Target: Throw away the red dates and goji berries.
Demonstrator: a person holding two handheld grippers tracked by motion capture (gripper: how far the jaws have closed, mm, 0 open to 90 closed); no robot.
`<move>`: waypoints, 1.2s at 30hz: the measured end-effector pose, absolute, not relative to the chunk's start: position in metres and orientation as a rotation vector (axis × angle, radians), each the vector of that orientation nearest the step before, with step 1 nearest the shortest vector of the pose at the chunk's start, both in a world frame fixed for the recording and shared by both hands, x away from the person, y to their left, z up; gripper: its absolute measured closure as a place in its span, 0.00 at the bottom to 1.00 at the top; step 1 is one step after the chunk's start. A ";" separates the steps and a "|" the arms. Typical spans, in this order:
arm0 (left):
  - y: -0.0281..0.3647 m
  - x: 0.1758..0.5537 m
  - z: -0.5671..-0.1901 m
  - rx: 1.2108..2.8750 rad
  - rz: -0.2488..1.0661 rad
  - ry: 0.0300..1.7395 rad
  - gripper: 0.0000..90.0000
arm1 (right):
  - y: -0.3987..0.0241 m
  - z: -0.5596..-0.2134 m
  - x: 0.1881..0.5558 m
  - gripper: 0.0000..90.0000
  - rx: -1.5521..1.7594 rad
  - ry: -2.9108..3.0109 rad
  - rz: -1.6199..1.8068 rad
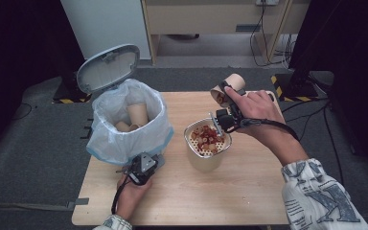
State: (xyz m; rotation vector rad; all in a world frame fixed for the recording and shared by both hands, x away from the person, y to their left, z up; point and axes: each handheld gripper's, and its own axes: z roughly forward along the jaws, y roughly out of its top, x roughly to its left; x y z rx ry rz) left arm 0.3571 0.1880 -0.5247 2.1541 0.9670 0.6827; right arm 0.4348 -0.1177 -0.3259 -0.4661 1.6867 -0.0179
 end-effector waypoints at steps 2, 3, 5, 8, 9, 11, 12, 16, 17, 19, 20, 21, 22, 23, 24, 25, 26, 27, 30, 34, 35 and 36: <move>0.188 0.357 -0.525 2.154 0.681 0.967 0.97 | -0.115 -0.330 0.434 0.41 -0.476 1.694 -0.021; 0.188 0.357 -0.525 2.155 0.682 0.966 0.97 | -0.113 -0.333 0.434 0.41 -0.495 1.697 -0.027; 0.188 0.357 -0.525 2.154 0.682 0.966 0.97 | -0.110 -0.337 0.433 0.41 -0.514 1.704 -0.027; 0.188 0.357 -0.525 2.154 0.682 0.965 0.97 | -0.113 -0.332 0.434 0.41 -0.489 1.695 -0.021; 0.188 0.357 -0.525 2.154 0.682 0.966 0.97 | -0.114 -0.330 0.435 0.41 -0.481 1.691 -0.017; 0.188 0.357 -0.525 2.154 0.682 0.966 0.97 | -0.115 -0.329 0.435 0.42 -0.470 1.686 -0.019; 0.188 0.357 -0.525 2.153 0.680 0.967 0.97 | -0.114 -0.332 0.435 0.42 -0.489 1.686 -0.031; 0.188 0.357 -0.525 2.154 0.682 0.966 0.96 | -0.107 -0.344 0.433 0.42 -0.544 1.696 -0.056; 0.188 0.357 -0.525 2.155 0.682 0.965 0.96 | -0.107 -0.343 0.433 0.42 -0.539 1.693 -0.052; 0.188 0.357 -0.525 2.153 0.681 0.966 0.96 | -0.107 -0.341 0.433 0.42 -0.533 1.685 -0.051; 0.188 0.357 -0.525 2.153 0.680 0.966 0.96 | -0.108 -0.340 0.433 0.42 -0.532 1.683 -0.053; 0.188 0.357 -0.525 2.152 0.680 0.967 0.96 | -0.108 -0.340 0.433 0.42 -0.534 1.683 -0.056; 0.188 0.357 -0.525 2.152 0.680 0.967 0.96 | -0.108 -0.340 0.433 0.42 -0.538 1.682 -0.064; 0.188 0.357 -0.525 2.153 0.681 0.966 0.96 | -0.109 -0.340 0.433 0.42 -0.542 1.679 -0.072; 0.188 0.357 -0.525 2.154 0.682 0.966 0.96 | -0.110 -0.341 0.433 0.42 -0.541 1.682 -0.073; 0.188 0.357 -0.524 2.155 0.682 0.965 0.96 | -0.110 -0.341 0.433 0.42 -0.539 1.683 -0.073; 0.188 0.357 -0.524 2.158 0.684 0.965 0.96 | -0.110 -0.342 0.433 0.42 -0.542 1.681 -0.076; 0.188 0.357 -0.524 2.158 0.690 0.961 0.96 | -0.110 -0.342 0.433 0.42 -0.545 1.681 -0.080; 0.188 0.357 -0.524 2.159 0.689 0.961 0.96 | -0.110 -0.342 0.433 0.42 -0.554 1.676 -0.087; 0.188 0.357 -0.524 2.159 0.690 0.960 0.96 | -0.109 -0.341 0.432 0.42 -0.558 1.672 -0.090; 0.188 0.357 -0.524 2.161 0.691 0.960 0.96 | -0.109 -0.341 0.432 0.42 -0.561 1.670 -0.091; 0.188 0.357 -0.524 2.160 0.690 0.961 0.96 | -0.109 -0.340 0.431 0.42 -0.563 1.668 -0.092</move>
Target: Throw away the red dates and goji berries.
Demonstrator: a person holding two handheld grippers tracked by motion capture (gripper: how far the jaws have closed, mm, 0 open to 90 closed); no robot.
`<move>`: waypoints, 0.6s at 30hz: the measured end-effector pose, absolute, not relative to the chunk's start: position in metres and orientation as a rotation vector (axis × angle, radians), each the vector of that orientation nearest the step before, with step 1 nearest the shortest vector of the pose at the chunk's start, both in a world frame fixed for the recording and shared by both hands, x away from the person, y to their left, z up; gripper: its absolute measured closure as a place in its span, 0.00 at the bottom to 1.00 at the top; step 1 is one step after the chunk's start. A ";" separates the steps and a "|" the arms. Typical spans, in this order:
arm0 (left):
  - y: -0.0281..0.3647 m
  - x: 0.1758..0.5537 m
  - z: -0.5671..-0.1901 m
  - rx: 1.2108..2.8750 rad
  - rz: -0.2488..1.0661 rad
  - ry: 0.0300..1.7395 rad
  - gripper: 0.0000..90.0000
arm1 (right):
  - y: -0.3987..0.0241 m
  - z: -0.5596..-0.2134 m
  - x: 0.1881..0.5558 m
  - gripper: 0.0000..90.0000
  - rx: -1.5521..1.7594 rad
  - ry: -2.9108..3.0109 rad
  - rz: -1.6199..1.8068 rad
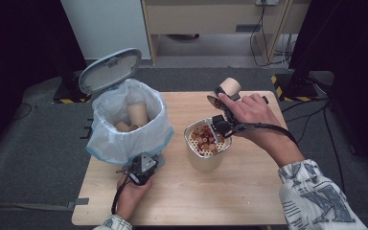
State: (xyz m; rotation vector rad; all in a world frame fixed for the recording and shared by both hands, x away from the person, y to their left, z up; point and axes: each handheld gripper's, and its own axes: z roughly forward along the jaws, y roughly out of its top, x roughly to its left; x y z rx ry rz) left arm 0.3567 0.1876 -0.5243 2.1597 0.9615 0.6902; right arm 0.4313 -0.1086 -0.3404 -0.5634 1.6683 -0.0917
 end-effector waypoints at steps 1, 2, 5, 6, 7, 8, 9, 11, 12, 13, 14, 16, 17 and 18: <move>0.188 0.357 -0.524 2.158 0.689 0.962 0.96 | -0.108 -0.339 0.431 0.42 -0.568 1.665 -0.094; 0.188 0.357 -0.524 2.156 0.688 0.964 0.96 | -0.108 -0.338 0.431 0.42 -0.567 1.661 -0.095; 0.187 0.357 -0.524 2.160 0.691 0.962 0.96 | -0.108 -0.336 0.430 0.42 -0.571 1.654 -0.103; 0.188 0.357 -0.524 2.162 0.690 0.963 0.96 | -0.108 -0.335 0.430 0.42 -0.574 1.649 -0.109; 0.188 0.357 -0.524 2.161 0.691 0.963 0.96 | -0.108 -0.334 0.430 0.42 -0.579 1.644 -0.115; 0.188 0.357 -0.524 2.161 0.690 0.964 0.96 | -0.107 -0.333 0.430 0.42 -0.579 1.643 -0.113; 0.188 0.357 -0.524 2.161 0.692 0.962 0.96 | -0.107 -0.332 0.430 0.42 -0.577 1.641 -0.109; 0.188 0.357 -0.524 2.161 0.691 0.963 0.96 | -0.106 -0.332 0.429 0.42 -0.583 1.636 -0.115; 0.188 0.357 -0.524 2.161 0.691 0.963 0.96 | -0.106 -0.332 0.429 0.42 -0.588 1.635 -0.120; 0.188 0.357 -0.524 2.161 0.691 0.963 0.96 | -0.105 -0.333 0.429 0.42 -0.600 1.632 -0.124; 0.188 0.357 -0.524 2.161 0.691 0.962 0.96 | -0.105 -0.333 0.429 0.42 -0.599 1.632 -0.124; 0.187 0.357 -0.524 2.160 0.692 0.963 0.96 | -0.104 -0.331 0.428 0.42 -0.600 1.629 -0.123; 0.187 0.357 -0.524 2.158 0.692 0.962 0.96 | -0.105 -0.329 0.429 0.42 -0.598 1.626 -0.122; 0.187 0.357 -0.525 2.158 0.692 0.963 0.96 | -0.106 -0.327 0.429 0.42 -0.591 1.624 -0.120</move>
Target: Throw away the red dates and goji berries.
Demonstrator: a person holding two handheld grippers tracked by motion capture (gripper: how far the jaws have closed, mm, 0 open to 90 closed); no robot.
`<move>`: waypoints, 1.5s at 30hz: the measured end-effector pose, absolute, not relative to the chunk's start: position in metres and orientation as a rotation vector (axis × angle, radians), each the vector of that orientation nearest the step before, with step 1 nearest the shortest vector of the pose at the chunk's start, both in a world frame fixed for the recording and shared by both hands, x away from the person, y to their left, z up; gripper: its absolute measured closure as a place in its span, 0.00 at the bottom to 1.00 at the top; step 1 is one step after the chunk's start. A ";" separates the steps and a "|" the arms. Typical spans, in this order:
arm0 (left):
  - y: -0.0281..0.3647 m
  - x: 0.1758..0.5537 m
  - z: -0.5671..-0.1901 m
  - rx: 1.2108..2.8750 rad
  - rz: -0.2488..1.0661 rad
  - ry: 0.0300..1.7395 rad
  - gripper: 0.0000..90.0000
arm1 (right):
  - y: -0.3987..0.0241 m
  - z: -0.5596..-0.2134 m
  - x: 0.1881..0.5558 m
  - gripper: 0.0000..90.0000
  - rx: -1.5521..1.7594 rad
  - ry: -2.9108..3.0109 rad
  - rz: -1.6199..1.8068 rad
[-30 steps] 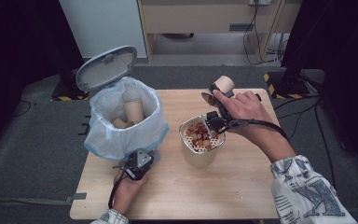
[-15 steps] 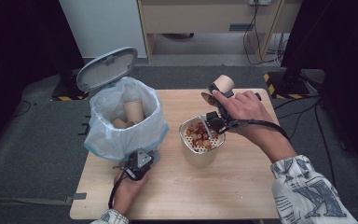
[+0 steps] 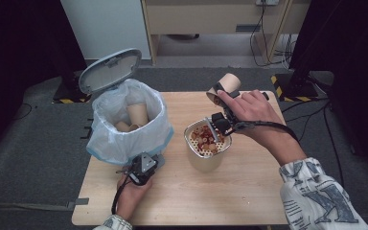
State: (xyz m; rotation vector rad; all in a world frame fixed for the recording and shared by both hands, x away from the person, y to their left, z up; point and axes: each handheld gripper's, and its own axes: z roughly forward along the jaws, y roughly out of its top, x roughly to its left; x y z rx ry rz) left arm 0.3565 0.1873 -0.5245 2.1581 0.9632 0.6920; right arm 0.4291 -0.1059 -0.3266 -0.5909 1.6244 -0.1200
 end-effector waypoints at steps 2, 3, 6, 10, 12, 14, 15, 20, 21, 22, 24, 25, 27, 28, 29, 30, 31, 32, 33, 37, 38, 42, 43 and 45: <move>0.187 0.356 -0.524 2.160 0.692 0.963 0.96 | -0.108 -0.322 0.429 0.42 -0.571 1.621 -0.112; 0.187 0.356 -0.524 2.160 0.693 0.963 0.96 | -0.108 -0.321 0.429 0.42 -0.577 1.618 -0.115; 0.187 0.356 -0.524 2.159 0.693 0.964 0.96 | -0.108 -0.322 0.428 0.42 -0.589 1.613 -0.126; 0.187 0.356 -0.524 2.159 0.693 0.964 0.96 | -0.108 -0.324 0.427 0.42 -0.594 1.613 -0.138; 0.187 0.356 -0.524 2.159 0.693 0.964 0.96 | -0.108 -0.325 0.427 0.42 -0.609 1.608 -0.149; 0.187 0.356 -0.524 2.159 0.693 0.963 0.96 | -0.108 -0.324 0.426 0.42 -0.617 1.602 -0.159; 0.187 0.357 -0.524 2.160 0.694 0.962 0.96 | -0.109 -0.322 0.426 0.42 -0.621 1.599 -0.159; 0.187 0.357 -0.524 2.162 0.692 0.963 0.96 | -0.109 -0.325 0.426 0.42 -0.622 1.587 -0.184; 0.187 0.357 -0.524 2.159 0.692 0.964 0.96 | -0.106 -0.333 0.426 0.42 -0.676 1.592 -0.211; 0.187 0.357 -0.524 2.160 0.692 0.963 0.96 | -0.103 -0.343 0.425 0.42 -0.707 1.610 -0.220; 0.187 0.357 -0.524 2.159 0.691 0.963 0.96 | -0.100 -0.350 0.425 0.42 -0.703 1.627 -0.201; 0.188 0.357 -0.524 2.160 0.691 0.962 0.96 | -0.100 -0.350 0.425 0.42 -0.695 1.626 -0.191; 0.188 0.357 -0.524 2.159 0.690 0.963 0.96 | -0.101 -0.347 0.426 0.42 -0.676 1.623 -0.184; 0.188 0.357 -0.524 2.159 0.690 0.963 0.96 | -0.102 -0.344 0.426 0.42 -0.663 1.625 -0.182; 0.188 0.357 -0.524 2.160 0.691 0.962 0.96 | -0.103 -0.343 0.426 0.42 -0.661 1.619 -0.186; 0.188 0.357 -0.524 2.161 0.690 0.962 0.96 | -0.104 -0.342 0.426 0.42 -0.685 1.607 -0.203; 0.188 0.357 -0.524 2.160 0.691 0.962 0.96 | -0.104 -0.344 0.426 0.42 -0.697 1.605 -0.216; 0.188 0.357 -0.524 2.160 0.691 0.962 0.96 | -0.105 -0.347 0.425 0.42 -0.716 1.603 -0.234; 0.188 0.357 -0.524 2.160 0.691 0.962 0.96 | -0.105 -0.350 0.425 0.42 -0.734 1.603 -0.255; 0.188 0.357 -0.524 2.159 0.691 0.963 0.96 | -0.107 -0.349 0.426 0.42 -0.706 1.600 -0.239; 0.188 0.357 -0.524 2.159 0.690 0.963 0.96 | -0.107 -0.346 0.427 0.42 -0.693 1.597 -0.230; 0.188 0.357 -0.524 2.157 0.688 0.963 0.96 | -0.104 -0.358 0.424 0.42 -0.746 1.604 -0.267; 0.188 0.357 -0.524 2.156 0.690 0.963 0.96 | -0.103 -0.361 0.424 0.42 -0.758 1.607 -0.270; 0.187 0.357 -0.524 2.157 0.691 0.962 0.96 | -0.104 -0.355 0.426 0.42 -0.712 1.604 -0.237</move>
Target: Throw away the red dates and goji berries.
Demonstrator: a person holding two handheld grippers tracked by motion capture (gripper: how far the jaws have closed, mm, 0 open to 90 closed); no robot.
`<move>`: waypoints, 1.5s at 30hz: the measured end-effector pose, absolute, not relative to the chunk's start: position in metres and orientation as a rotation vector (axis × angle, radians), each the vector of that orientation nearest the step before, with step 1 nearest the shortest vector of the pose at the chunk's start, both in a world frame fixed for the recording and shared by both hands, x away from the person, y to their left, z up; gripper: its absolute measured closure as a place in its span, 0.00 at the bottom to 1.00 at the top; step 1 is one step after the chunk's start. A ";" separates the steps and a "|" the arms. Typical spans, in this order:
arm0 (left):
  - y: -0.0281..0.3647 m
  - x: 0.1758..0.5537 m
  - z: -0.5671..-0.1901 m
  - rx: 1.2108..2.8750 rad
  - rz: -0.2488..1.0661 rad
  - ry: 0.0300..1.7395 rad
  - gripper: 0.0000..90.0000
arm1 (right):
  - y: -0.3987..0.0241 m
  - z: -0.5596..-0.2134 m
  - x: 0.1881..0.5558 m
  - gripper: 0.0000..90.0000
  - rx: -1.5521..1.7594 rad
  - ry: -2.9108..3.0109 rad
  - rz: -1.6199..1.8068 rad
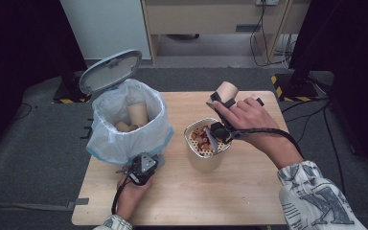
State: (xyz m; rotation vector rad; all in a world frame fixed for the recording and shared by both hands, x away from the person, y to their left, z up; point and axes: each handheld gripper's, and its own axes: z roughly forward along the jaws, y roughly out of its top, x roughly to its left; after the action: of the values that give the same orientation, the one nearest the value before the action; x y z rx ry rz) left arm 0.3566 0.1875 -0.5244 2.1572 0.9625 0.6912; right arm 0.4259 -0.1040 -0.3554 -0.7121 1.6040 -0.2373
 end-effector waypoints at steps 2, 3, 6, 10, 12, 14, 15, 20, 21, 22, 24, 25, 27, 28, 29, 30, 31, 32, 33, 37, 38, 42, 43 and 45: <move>0.188 0.357 -0.524 2.158 0.691 0.962 0.96 | -0.104 -0.351 0.428 0.42 -0.683 1.587 -0.231; 0.188 0.357 -0.524 2.156 0.689 0.963 0.96 | -0.103 -0.355 0.427 0.42 -0.697 1.593 -0.238; 0.188 0.357 -0.524 2.153 0.684 0.966 0.96 | -0.098 -0.378 0.422 0.42 -0.799 1.608 -0.286; 0.188 0.357 -0.524 2.156 0.688 0.962 0.96 | -0.101 -0.364 0.427 0.42 -0.706 1.594 -0.257; 0.188 0.357 -0.524 2.156 0.685 0.965 0.96 | -0.100 -0.378 0.423 0.42 -0.818 1.602 -0.339; 0.188 0.357 -0.524 2.155 0.683 0.967 0.96 | -0.099 -0.388 0.422 0.42 -0.890 1.606 -0.375; 0.188 0.357 -0.524 2.155 0.686 0.963 0.96 | -0.098 -0.388 0.421 0.42 -0.854 1.616 -0.350; 0.188 0.357 -0.524 2.154 0.687 0.964 0.96 | -0.101 -0.380 0.423 0.42 -0.792 1.616 -0.300; 0.188 0.357 -0.524 2.155 0.683 0.967 0.96 | -0.100 -0.378 0.422 0.42 -0.805 1.606 -0.303; 0.188 0.357 -0.524 2.152 0.684 0.965 0.96 | -0.100 -0.375 0.422 0.42 -0.795 1.600 -0.298; 0.187 0.357 -0.524 2.155 0.689 0.962 0.96 | -0.101 -0.370 0.425 0.42 -0.768 1.600 -0.287; 0.187 0.356 -0.524 2.157 0.691 0.962 0.96 | -0.102 -0.370 0.425 0.42 -0.768 1.592 -0.292; 0.187 0.356 -0.524 2.154 0.689 0.963 0.96 | -0.102 -0.376 0.423 0.42 -0.808 1.588 -0.343; 0.188 0.356 -0.524 2.154 0.689 0.962 0.96 | -0.101 -0.378 0.422 0.42 -0.822 1.590 -0.347; 0.187 0.356 -0.524 2.154 0.688 0.963 0.96 | -0.102 -0.379 0.421 0.42 -0.809 1.593 -0.332; 0.187 0.356 -0.524 2.152 0.686 0.965 0.96 | -0.102 -0.377 0.423 0.42 -0.794 1.594 -0.318; 0.187 0.356 -0.524 2.152 0.686 0.965 0.96 | -0.103 -0.375 0.424 0.42 -0.777 1.597 -0.310; 0.187 0.356 -0.524 2.155 0.689 0.963 0.96 | -0.104 -0.372 0.425 0.42 -0.764 1.600 -0.299; 0.187 0.356 -0.524 2.154 0.688 0.964 0.96 | -0.105 -0.372 0.426 0.42 -0.757 1.600 -0.299; 0.187 0.356 -0.524 2.152 0.687 0.964 0.96 | -0.106 -0.372 0.425 0.42 -0.748 1.623 -0.287; 0.187 0.356 -0.524 2.154 0.687 0.965 0.96 | -0.106 -0.371 0.425 0.42 -0.733 1.633 -0.267; 0.187 0.356 -0.524 2.152 0.687 0.965 0.96 | -0.106 -0.367 0.426 0.42 -0.675 1.666 -0.184; 0.187 0.356 -0.524 2.154 0.689 0.964 0.96 | -0.107 -0.367 0.426 0.42 -0.628 1.688 -0.147; 0.187 0.356 -0.524 2.154 0.688 0.964 0.96 | -0.106 -0.363 0.427 0.42 -0.624 1.691 -0.129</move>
State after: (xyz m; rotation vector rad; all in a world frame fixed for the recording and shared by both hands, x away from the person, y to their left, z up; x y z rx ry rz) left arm 0.3563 0.1874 -0.5242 2.1540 0.9642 0.6882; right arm 0.4271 -0.1060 -0.3627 -0.6238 1.6909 -0.1290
